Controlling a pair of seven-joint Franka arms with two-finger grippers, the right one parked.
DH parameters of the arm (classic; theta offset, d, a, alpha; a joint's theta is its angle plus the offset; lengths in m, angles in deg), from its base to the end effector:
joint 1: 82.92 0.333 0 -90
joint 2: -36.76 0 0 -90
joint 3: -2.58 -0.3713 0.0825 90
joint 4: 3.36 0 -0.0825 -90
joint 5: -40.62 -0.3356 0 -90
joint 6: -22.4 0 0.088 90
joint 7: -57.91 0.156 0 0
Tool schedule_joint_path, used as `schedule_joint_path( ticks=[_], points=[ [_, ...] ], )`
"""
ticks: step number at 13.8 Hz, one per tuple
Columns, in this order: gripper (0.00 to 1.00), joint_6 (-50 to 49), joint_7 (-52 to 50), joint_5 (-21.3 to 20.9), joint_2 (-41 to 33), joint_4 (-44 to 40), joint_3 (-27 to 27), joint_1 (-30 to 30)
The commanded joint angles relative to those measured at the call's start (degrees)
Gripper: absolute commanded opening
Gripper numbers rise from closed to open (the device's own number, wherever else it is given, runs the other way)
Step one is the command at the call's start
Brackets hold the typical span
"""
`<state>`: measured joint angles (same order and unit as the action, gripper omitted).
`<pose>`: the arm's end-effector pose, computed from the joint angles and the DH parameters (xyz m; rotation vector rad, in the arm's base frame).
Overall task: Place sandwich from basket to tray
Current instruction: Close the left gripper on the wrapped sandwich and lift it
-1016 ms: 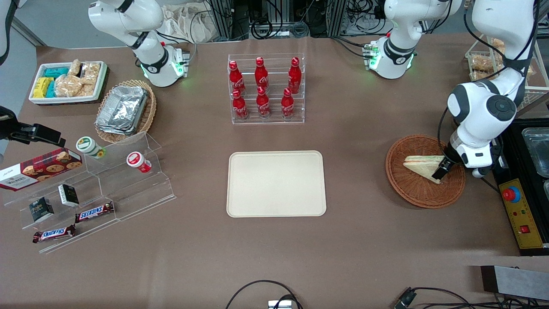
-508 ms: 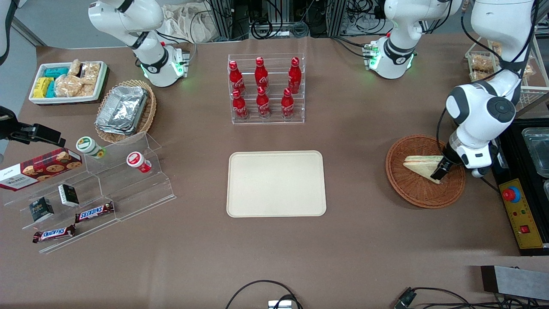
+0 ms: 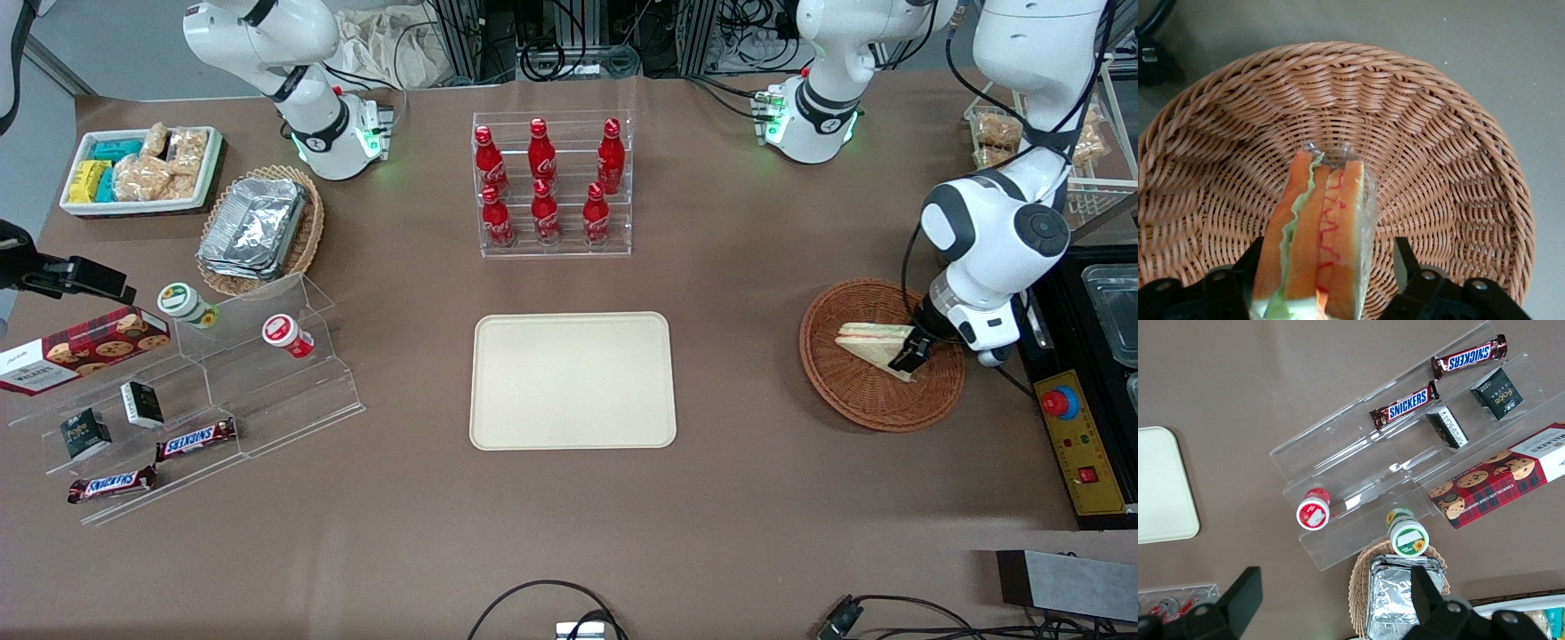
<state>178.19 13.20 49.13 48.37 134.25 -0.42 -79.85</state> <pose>0.5002 0.0555 0.2892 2.6605 1.4822 0.1366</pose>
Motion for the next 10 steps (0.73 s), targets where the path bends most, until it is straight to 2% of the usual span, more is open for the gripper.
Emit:
schedule_joint_path(
  ticks=[1,3,6,10],
  points=[
    [0.35,1.4,0.0,1.1,0.2,0.2,0.5,-0.1],
    [0.28,0.9,0.2,1.1,0.1,0.2,0.5,-0.2],
    [0.26,-1.3,3.1,1.1,-1.6,0.3,0.5,-0.3],
    [0.28,-15.9,10.3,1.1,-10.7,-1.1,0.4,-0.1]
  ],
)
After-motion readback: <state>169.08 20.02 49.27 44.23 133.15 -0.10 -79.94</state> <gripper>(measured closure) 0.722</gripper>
